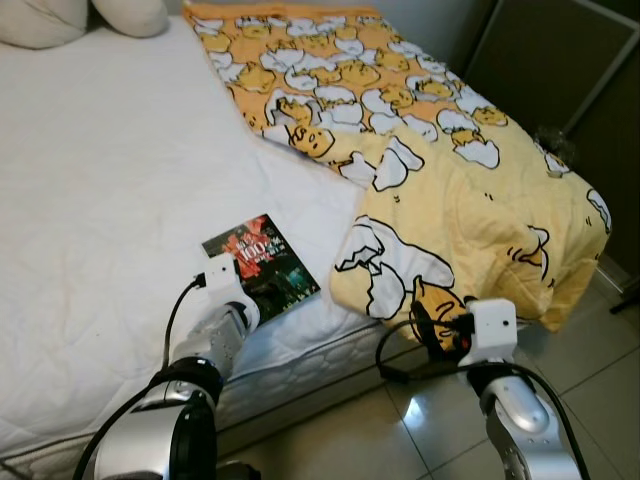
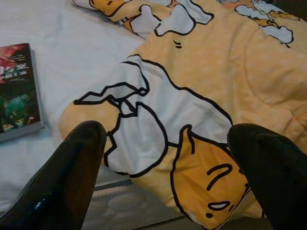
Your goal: Clean up the room
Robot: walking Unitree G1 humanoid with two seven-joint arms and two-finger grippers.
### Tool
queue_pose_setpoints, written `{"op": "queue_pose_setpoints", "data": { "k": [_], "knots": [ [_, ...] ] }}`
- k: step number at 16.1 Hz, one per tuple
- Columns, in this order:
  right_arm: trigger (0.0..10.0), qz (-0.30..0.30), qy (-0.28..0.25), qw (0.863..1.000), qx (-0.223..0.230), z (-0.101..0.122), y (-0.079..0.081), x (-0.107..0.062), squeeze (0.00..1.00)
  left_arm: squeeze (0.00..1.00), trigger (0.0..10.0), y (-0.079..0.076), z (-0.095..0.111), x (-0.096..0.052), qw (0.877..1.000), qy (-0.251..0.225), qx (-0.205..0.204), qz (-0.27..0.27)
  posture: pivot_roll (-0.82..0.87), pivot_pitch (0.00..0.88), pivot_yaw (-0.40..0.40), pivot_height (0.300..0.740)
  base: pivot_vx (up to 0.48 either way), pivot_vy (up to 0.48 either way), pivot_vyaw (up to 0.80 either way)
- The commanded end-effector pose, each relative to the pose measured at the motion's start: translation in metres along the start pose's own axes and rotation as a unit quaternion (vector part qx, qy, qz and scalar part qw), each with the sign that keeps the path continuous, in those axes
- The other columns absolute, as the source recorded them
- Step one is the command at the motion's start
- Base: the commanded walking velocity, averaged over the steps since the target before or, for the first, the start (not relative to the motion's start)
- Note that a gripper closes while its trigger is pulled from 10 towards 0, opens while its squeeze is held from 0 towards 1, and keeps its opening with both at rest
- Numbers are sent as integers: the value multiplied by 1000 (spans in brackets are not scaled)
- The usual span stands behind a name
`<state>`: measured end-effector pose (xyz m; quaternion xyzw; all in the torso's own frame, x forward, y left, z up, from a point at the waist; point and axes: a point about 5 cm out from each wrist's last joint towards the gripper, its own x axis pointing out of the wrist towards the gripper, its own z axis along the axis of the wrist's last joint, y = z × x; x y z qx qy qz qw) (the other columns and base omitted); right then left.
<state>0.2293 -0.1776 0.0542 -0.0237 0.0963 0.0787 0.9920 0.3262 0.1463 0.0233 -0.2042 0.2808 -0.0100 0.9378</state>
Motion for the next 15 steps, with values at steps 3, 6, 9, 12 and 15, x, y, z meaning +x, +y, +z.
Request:
{"op": "queue_pose_setpoints", "data": {
  "k": [3,6,9,12,15],
  "knots": [
    [10000,-9,4,1000,-4,2,-6,-3,0,0,10000,9,-8,-1,998,18,40,39,-124,83,-109,740,0,0,0],
    [10000,-11,13,1000,0,-1,-4,-7,0,0,10000,23,7,-4,996,-22,68,55,-109,94,-108,740,0,0,0],
    [10000,-4,20,1000,2,-3,-1,-7,0,0,10000,24,-8,-5,996,4,60,61,-112,97,-116,740,0,0,0],
    [10000,0,24,1000,-4,-3,-5,-7,0,0,10000,18,-7,-4,995,-8,68,67,-117,89,-123,740,0,0,0],
    [10000,1,25,1000,-7,-3,-6,-6,0,0,10000,20,10,-5,990,-56,99,83,-112,77,-119,740,0,0,0]
  ]
}}
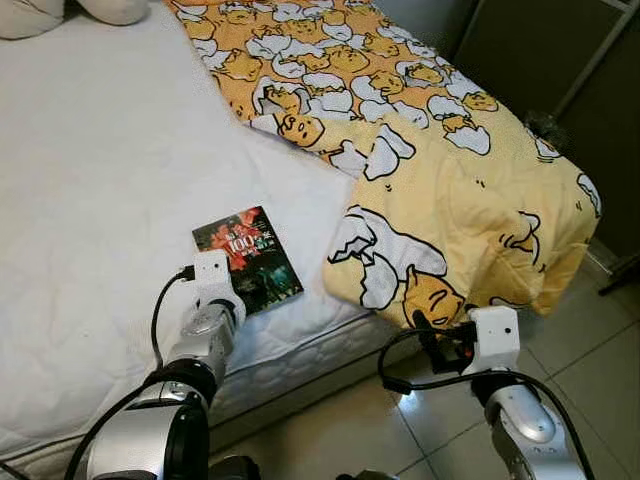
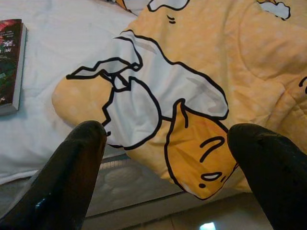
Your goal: Clean up the room
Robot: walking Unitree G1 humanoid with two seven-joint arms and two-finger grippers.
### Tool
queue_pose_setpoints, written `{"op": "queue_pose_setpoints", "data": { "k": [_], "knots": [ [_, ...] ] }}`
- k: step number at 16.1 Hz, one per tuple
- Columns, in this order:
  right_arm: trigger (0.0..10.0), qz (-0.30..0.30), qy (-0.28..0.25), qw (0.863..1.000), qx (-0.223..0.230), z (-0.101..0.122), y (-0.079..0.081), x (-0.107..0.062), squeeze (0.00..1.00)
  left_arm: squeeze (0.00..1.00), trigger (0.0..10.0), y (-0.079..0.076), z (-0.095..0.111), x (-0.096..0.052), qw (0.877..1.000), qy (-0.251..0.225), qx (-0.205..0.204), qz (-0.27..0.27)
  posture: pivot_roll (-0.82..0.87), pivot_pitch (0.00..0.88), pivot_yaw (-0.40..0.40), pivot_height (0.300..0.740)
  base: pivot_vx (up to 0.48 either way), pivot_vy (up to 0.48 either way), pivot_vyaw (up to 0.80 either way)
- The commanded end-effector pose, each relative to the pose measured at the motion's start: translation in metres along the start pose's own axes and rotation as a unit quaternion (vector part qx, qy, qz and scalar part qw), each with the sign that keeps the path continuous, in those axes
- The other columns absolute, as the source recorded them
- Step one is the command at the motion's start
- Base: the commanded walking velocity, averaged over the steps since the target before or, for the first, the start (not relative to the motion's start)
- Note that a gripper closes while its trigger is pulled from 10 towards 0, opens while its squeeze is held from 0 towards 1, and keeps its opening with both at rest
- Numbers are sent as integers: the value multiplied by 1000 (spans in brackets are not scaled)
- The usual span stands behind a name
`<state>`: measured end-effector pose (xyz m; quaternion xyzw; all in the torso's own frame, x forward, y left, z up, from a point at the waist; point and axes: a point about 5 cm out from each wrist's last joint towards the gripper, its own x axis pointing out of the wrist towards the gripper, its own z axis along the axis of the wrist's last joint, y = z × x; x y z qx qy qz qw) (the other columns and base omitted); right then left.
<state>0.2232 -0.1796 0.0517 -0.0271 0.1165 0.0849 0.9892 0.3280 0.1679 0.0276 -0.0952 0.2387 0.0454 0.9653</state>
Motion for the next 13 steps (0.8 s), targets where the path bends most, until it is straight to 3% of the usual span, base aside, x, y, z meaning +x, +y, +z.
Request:
{"op": "queue_pose_setpoints", "data": {
  "k": [1,5,7,9,13],
  "knots": [
    [10000,-6,5,1000,-5,1,-5,0,0,0,10000,1,1,-1,1000,-9,12,6,-111,77,-117,740,0,0,0],
    [10000,-4,8,1000,-4,-2,-3,-2,0,0,10000,-22,7,-2,996,-48,62,-37,-107,64,-113,740,0,0,0],
    [10000,-4,8,1000,-4,-2,-4,-2,0,0,10000,-22,8,-2,995,-56,73,-32,-107,61,-113,740,0,0,0],
    [10000,-4,7,1000,-3,-2,-3,-2,0,0,10000,-7,1,-2,994,-27,107,13,-111,53,-111,740,0,0,0],
    [10000,-5,9,1000,-3,-3,-5,-6,0,0,10000,15,4,-3,986,-29,142,83,-123,55,-111,740,0,0,0]
  ]
}}
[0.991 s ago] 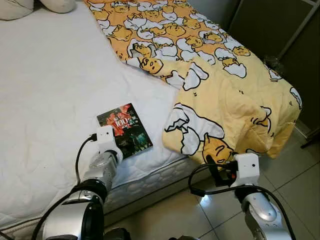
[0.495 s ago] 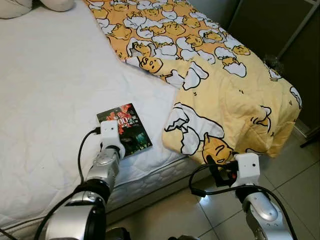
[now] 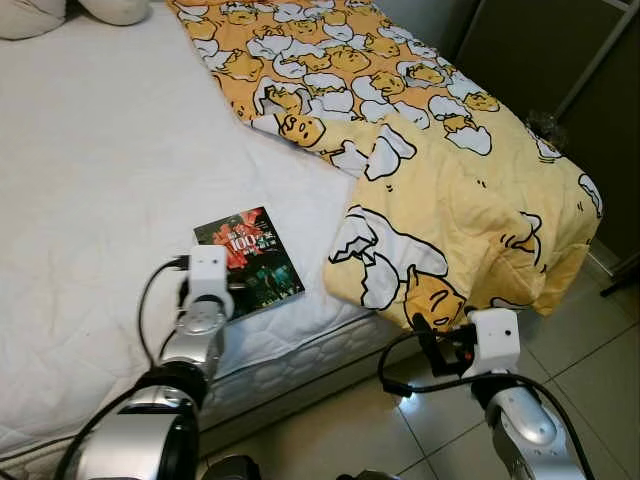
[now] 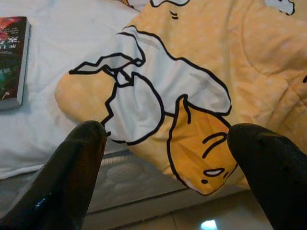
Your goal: Clean up the room
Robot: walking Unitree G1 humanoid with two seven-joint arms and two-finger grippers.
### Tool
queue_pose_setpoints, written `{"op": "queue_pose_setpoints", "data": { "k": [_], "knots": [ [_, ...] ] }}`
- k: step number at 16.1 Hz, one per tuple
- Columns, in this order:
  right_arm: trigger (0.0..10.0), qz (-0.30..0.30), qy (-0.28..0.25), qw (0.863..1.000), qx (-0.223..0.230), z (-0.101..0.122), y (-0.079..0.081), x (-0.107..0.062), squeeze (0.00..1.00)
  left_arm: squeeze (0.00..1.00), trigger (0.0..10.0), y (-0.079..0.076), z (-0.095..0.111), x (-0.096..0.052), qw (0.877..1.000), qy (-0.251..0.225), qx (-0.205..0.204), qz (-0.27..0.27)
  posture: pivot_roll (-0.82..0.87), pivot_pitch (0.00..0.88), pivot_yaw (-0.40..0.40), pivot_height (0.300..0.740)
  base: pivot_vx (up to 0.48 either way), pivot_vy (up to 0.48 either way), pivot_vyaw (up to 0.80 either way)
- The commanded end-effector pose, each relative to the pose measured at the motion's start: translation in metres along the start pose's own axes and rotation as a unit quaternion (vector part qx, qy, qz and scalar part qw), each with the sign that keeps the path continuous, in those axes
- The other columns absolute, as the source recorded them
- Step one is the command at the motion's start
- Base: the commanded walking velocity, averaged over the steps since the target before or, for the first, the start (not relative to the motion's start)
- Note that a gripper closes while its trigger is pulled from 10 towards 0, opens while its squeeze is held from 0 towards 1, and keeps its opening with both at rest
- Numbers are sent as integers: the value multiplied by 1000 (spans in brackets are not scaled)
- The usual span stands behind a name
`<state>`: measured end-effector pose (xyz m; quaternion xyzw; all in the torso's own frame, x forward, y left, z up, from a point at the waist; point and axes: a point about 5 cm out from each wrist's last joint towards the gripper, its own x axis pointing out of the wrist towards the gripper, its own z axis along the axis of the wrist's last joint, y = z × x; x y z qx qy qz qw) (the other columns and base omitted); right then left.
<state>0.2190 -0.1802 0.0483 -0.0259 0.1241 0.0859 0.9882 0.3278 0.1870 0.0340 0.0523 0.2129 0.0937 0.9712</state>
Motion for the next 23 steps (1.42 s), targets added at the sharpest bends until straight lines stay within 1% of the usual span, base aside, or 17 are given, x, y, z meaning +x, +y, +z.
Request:
{"op": "queue_pose_setpoints", "data": {
  "k": [1,2,3,4,6,10,11,12,13,14,15,17,18,19,21,22,23],
  "knots": [
    [10000,-6,2,1000,-5,1,-5,-3,0,0,10000,-4,-7,-2,1000,17,3,-2,-122,56,-112,740,0,0,0],
    [10000,-5,3,1000,-5,1,-5,-3,0,0,10000,-7,-13,-3,999,35,-21,-12,-121,59,-114,740,0,0,0],
    [10000,-4,3,1000,-5,1,-5,-3,0,0,10000,-13,-17,-4,996,49,-69,-30,-121,60,-116,740,0,0,0],
    [10000,-4,3,1000,-5,2,-5,-2,0,0,10000,-19,-18,-5,992,55,-102,-46,-121,61,-117,740,0,0,0],
    [10000,-3,4,1000,-5,2,-5,-1,0,0,10000,-26,-20,-6,985,66,-150,-58,-125,62,-122,740,0,0,0],
    [10000,-1,6,1000,-6,1,-5,-3,0,0,10000,-40,-35,-12,977,113,-163,-84,-139,69,-132,740,0,0,0],
    [10000,0,8,1000,-7,1,-5,-4,0,0,0,-44,-36,-13,972,119,-176,-95,-147,70,-133,740,0,0,0],
    [10000,0,9,1000,-9,2,-5,-5,0,0,0,-46,-39,-15,966,129,-201,-103,-152,70,-133,740,0,0,0],
    [10000,-1,9,1000,-9,2,-6,-6,0,0,0,-46,-39,-15,964,131,-205,-103,-152,70,-133,740,0,0,0],
    [10000,-4,11,1000,-9,2,-7,-6,0,0,0,-45,-43,-16,951,139,-258,-100,-157,73,-134,740,0,0,0],
    [10000,-4,11,1000,-9,2,-7,-7,0,0,0,-45,-45,-16,943,143,-284,-99,-161,75,-135,740,0,0,0],
    [10000,-4,12,1000,-8,2,-7,-8,0,0,0,-43,-47,-17,934,142,-314,-94,-170,82,-139,740,0,0,0],
    [10000,-3,14,1000,-8,1,-6,-9,0,0,0,-44,-45,-17,927,137,-335,-97,-170,82,-139,740,0,0,0],
    [10000,-3,15,1000,-8,1,-7,-10,0,0,0,-44,-43,-16,930,124,-330,-104,-176,84,-142,740,0,0,0],
    [10000,-4,16,1000,-9,1,-8,-11,0,0,0,-49,-40,-16,932,118,-320,-126,-181,85,-140,740,0,0,0],
    [10000,-6,16,1000,-10,2,-9,-11,0,0,0,-55,-40,-18,941,114,-278,-152,-183,85,-138,740,0,0,0],
    [10000,-8,15,1000,-10,2,-9,-11,0,0,0,-59,-40,-20,945,113,-256,-169,-184,85,-134,740,0,0,0]
  ]
}}
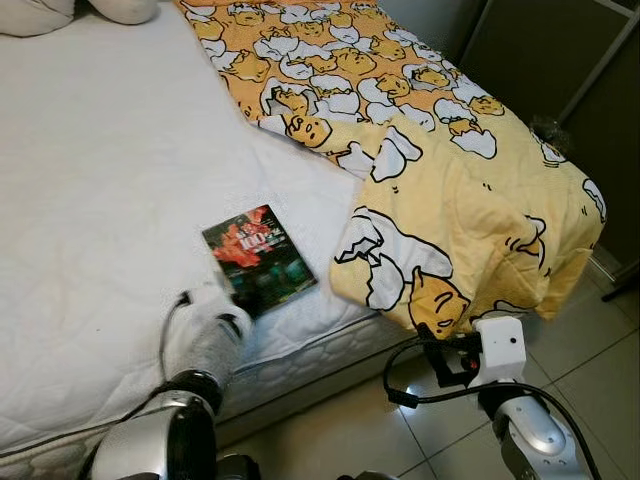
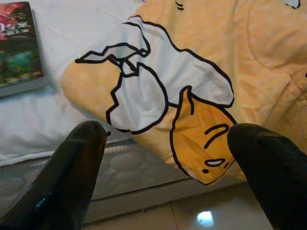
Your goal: Clean up the room
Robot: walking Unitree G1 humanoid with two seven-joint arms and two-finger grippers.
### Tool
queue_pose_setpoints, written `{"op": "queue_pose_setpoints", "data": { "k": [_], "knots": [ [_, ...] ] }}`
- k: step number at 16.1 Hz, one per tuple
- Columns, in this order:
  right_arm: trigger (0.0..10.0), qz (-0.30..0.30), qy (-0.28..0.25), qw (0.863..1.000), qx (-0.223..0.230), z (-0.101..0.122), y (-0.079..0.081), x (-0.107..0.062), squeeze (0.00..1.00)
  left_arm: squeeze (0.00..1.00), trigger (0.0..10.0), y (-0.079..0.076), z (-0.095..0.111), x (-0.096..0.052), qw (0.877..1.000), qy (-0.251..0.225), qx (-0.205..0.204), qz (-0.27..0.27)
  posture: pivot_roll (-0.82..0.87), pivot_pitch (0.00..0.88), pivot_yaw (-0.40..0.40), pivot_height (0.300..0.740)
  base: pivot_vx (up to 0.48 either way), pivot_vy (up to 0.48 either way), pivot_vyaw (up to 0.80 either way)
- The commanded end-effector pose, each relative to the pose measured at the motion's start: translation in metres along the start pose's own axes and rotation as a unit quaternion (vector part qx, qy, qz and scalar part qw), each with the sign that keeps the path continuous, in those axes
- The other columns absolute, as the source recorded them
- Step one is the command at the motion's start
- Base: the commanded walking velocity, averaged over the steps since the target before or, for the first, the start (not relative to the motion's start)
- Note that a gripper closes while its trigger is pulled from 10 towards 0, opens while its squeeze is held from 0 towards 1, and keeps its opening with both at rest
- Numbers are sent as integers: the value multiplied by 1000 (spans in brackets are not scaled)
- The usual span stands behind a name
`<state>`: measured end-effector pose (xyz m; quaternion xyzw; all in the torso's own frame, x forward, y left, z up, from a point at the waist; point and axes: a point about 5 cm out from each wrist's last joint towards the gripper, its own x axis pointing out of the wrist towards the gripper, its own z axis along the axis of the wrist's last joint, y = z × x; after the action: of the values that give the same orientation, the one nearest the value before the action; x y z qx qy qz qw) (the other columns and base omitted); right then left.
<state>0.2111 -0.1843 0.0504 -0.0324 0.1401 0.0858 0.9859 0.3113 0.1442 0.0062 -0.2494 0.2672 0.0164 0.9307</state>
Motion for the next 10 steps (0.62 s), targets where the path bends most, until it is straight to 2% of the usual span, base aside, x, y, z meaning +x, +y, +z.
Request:
{"op": "queue_pose_setpoints", "data": {
  "k": [1,4,6,7,8,9,10],
  "knots": [
    [10000,-9,-2,1000,-4,3,-6,-2,0,0,0,-11,-20,-1,999,40,17,-27,-181,85,-131,740,0,0,0],
    [10000,-8,-2,1000,0,2,-2,-2,0,0,0,-14,-21,-1,998,47,27,-42,-176,85,-126,740,0,0,0],
    [10000,-9,-2,1000,2,2,-2,0,0,0,0,-14,-17,0,998,37,-31,-41,-176,82,-124,740,0,0,0],
    [10000,-9,-2,1000,2,2,-2,0,0,0,0,-14,-15,0,998,32,-46,-42,-176,82,-124,740,0,0,0],
    [10000,-9,-3,1000,2,3,-2,1,0,0,0,-16,-9,1,996,15,-75,-49,-172,78,-121,740,0,0,0],
    [10000,-9,-3,1000,2,3,-2,1,0,0,0,-17,-6,2,995,8,-83,-52,-172,77,-120,740,0,0,0],
    [10000,-10,-5,1000,3,2,-2,2,0,0,0,-20,6,3,993,-18,-91,-70,-160,72,-113,740,0,0,0]
  ]
}}
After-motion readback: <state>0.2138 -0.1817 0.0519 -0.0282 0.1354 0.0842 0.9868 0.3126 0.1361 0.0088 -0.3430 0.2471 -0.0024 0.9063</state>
